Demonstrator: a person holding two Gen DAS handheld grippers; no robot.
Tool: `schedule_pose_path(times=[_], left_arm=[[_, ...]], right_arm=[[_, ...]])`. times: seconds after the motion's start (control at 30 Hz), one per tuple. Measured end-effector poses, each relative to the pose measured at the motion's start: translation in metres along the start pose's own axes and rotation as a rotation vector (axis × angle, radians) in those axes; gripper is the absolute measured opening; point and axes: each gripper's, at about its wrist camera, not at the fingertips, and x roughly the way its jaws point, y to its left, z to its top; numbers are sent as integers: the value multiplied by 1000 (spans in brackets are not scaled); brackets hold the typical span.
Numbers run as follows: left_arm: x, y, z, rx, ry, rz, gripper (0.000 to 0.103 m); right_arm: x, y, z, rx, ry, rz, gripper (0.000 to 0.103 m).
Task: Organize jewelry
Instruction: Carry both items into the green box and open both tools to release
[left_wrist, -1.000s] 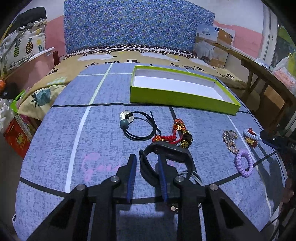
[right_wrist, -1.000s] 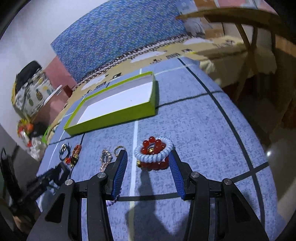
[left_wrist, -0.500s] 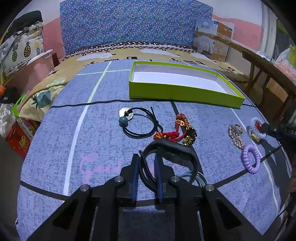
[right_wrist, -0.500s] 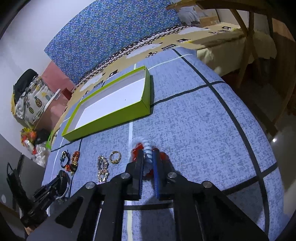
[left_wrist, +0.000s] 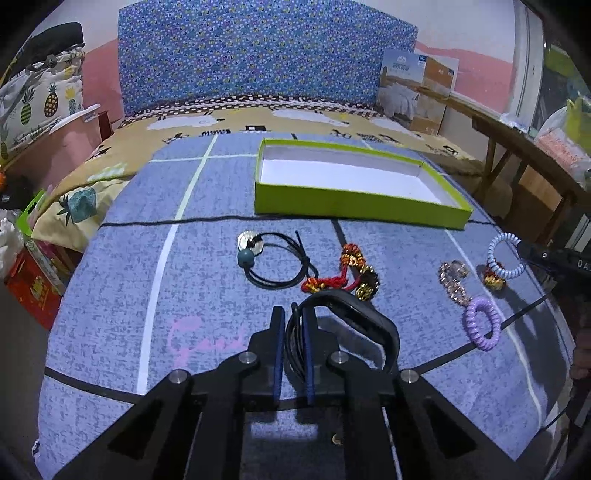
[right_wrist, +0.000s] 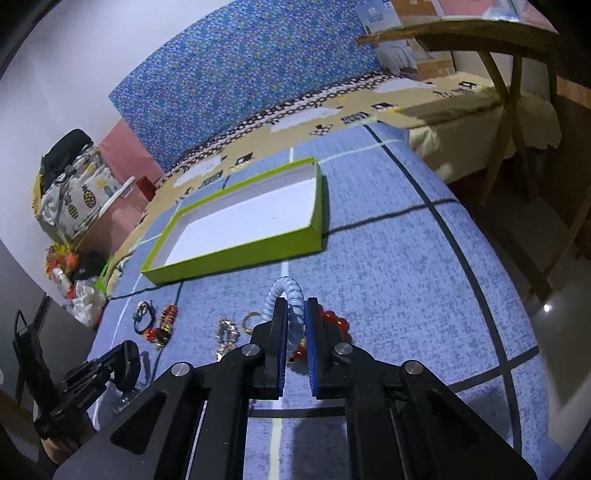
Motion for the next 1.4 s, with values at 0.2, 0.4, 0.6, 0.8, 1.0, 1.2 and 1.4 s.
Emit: schedule_pose_path(times=[0.2, 0.4, 0.6, 0.8, 1.0, 1.2, 1.4], left_arm=[[-9, -1, 15, 8, -29, -24, 9], [-8, -5, 48, 42, -80, -23, 9], [9, -11, 89, 83, -115, -13, 9], [49, -12, 128, 94, -91, -3, 9], [93, -8, 153, 85, -37, 24, 9], [130, -7, 162, 102, 26, 80, 9], [155, -9, 164, 102, 79, 106, 10]], right_arm=[[0, 12, 11, -39, -15, 25, 9], [14, 26, 31, -87, -21, 42, 9], [40, 31, 61, -98, -17, 55, 9], [81, 34, 92, -120, 9, 36, 9], [124, 26, 114, -96, 59, 15, 9], [157, 21, 123, -86, 108, -20, 9], [171, 20, 124, -97, 137, -56, 9]])
